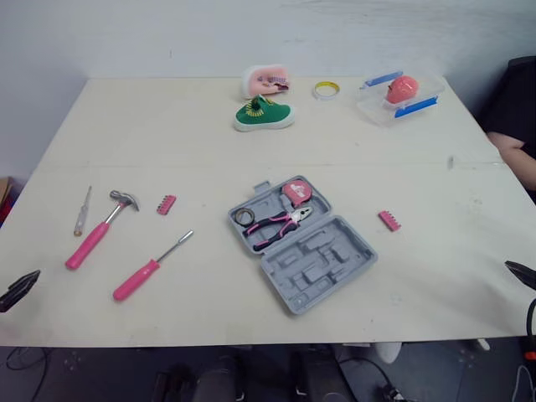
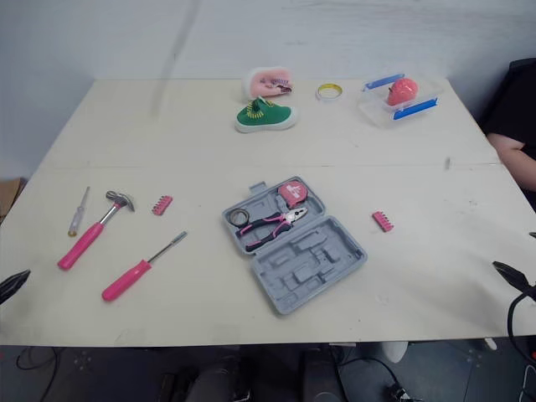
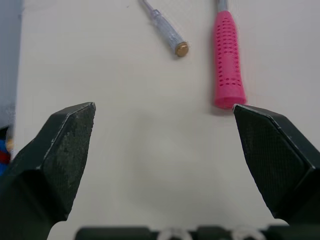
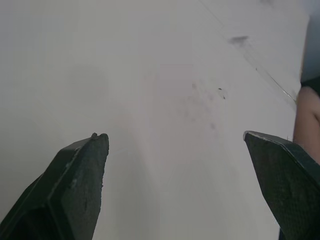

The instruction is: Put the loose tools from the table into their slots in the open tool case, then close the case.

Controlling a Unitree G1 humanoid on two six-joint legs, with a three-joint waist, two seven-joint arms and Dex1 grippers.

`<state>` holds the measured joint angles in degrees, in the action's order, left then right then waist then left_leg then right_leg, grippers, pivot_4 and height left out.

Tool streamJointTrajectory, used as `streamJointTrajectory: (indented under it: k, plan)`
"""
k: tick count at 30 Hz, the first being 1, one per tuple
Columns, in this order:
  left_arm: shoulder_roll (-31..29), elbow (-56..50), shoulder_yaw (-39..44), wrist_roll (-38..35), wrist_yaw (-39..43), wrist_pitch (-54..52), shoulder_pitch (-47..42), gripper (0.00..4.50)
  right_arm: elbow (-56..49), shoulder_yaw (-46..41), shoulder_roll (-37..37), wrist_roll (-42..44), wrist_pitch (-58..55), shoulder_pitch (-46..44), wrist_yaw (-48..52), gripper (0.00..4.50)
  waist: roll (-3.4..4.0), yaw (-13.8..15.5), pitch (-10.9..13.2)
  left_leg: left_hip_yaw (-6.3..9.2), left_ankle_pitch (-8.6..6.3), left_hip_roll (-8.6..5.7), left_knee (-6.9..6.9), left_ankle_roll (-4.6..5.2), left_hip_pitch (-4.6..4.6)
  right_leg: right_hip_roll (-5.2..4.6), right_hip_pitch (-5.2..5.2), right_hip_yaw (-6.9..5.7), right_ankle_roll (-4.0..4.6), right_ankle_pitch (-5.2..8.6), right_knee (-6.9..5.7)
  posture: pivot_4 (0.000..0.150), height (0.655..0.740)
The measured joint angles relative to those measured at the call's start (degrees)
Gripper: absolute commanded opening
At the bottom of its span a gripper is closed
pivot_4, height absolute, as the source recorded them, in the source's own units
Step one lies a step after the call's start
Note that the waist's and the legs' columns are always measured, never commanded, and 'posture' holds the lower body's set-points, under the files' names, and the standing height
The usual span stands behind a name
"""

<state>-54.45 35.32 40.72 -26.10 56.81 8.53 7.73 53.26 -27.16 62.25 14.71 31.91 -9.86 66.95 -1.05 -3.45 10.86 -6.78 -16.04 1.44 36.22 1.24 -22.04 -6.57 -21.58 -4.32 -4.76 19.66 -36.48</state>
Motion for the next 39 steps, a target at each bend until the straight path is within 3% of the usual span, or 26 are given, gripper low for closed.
streamJointTrajectory:
  k: [6, 7, 9, 15, 17, 22, 26, 31, 39]
  plan:
    - [6.08, -26.31, -3.87, -3.92, 0.12, -9.09, 5.38, 4.45, -10.63, 6.17, -5.88, 3.23, -9.39, -8.64, 3.91, 4.5, 0.01, 0.2, -0.01, 0.01, 0.12, 0.01, 0.06, -0.13, 0.0, 0.0, 0.03, 0.03, 0.0, 0.0, -0.04, 0.15, 0.74]
    - [7.49, -31.17, -4.97, -4.3, -1.18, -11.07, 5.86, 4.21, -12.32, 7.45, -6.92, 3.44, -11.26, -9.74, 4.22, 4.26, 0.01, 0.26, -0.01, 0.01, 0.14, 0.01, 0.06, -0.12, 0.0, 0.0, 0.02, 0.02, 0.0, 0.0, -0.04, 0.15, 0.74]
    - [9.52, -38.57, -7.36, -4.58, -3.91, -14.15, 6.53, 3.63, -15.19, 9.85, -8.12, 3.56, -14.64, -11.46, 4.8, 3.67, 0.01, 0.51, 0.0, 0.04, 0.19, 0.01, 0.09, -0.13, -0.03, 0.01, 0.03, 0.0, 0.0, 0.0, -0.04, 0.15, 0.74]
    - [15.41, -54.07, -16.41, -5.98, -12.55, -24.78, 5.35, 1.01, -23.17, 17.44, -12.78, 1.99, -23.03, -16.76, 3.27, 0.75, 0.02, 0.99, -0.01, 0.04, 0.21, 0.0, 0.27, -0.11, -0.05, 0.02, 0.04, 0.01, 0.0, 0.0, -0.19, 0.15, 0.74]
    - [17.3, -57.52, -19.61, -6.75, -15.79, -28.46, 3.75, 0.1, -24.48, 19.85, -14.63, 0.59, -24.55, -18.1, 1.87, 0.0, 0.02, 1.38, -0.01, 0.04, 0.22, 0.01, 0.29, -0.12, -0.06, 0.04, 0.04, 0.0, 0.0, 0.0, -0.2, 0.15, 0.74]
    - [18.23, -61.39, -25.35, -4.96, -20.14, -33.21, 2.2, 0.05, -25.92, 22.45, -17.65, -2.44, -27.04, -21.44, -2.93, 0.0, 0.02, 1.82, -0.01, 0.04, 0.24, 0.0, 0.41, -0.14, -0.11, 0.06, 0.02, 0.0, 0.0, 0.0, -0.24, 0.15, 0.74]
    - [24.98, -61.6, -35.5, -0.13, -25.09, -34.03, -1.6, 0.05, -26.0, 25.98, -20.84, -5.71, -30.6, -25.73, -6.8, 0.0, 0.03, 1.84, -0.02, 0.06, 0.13, 0.08, 0.8, -0.08, -0.19, 0.14, 0.05, -0.01, 0.0, 0.0, -0.37, 0.15, 0.74]
    - [26.92, -61.52, -42.59, 4.4, -26.97, -34.51, -3.25, 0.05, -26.08, 28.91, -23.89, -8.22, -31.87, -25.47, -10.12, 0.0, 0.03, 1.9, -0.02, 0.06, 0.11, 0.08, 0.86, -0.07, -0.26, 0.14, 0.03, -0.01, 0.0, 0.0, -0.36, 0.15, 0.74]
    - [29.16, -57.56, -47.6, 8.23, -26.89, -34.89, -9.12, 0.05, -23.29, 31.44, -26.88, -10.82, -32.73, -26.91, -11.81, 0.0, 0.03, 1.88, -0.02, 0.06, 0.11, 0.08, 0.85, -0.06, -0.26, 0.15, 0.03, -0.03, 0.0, 0.0, -0.38, 0.15, 0.74]
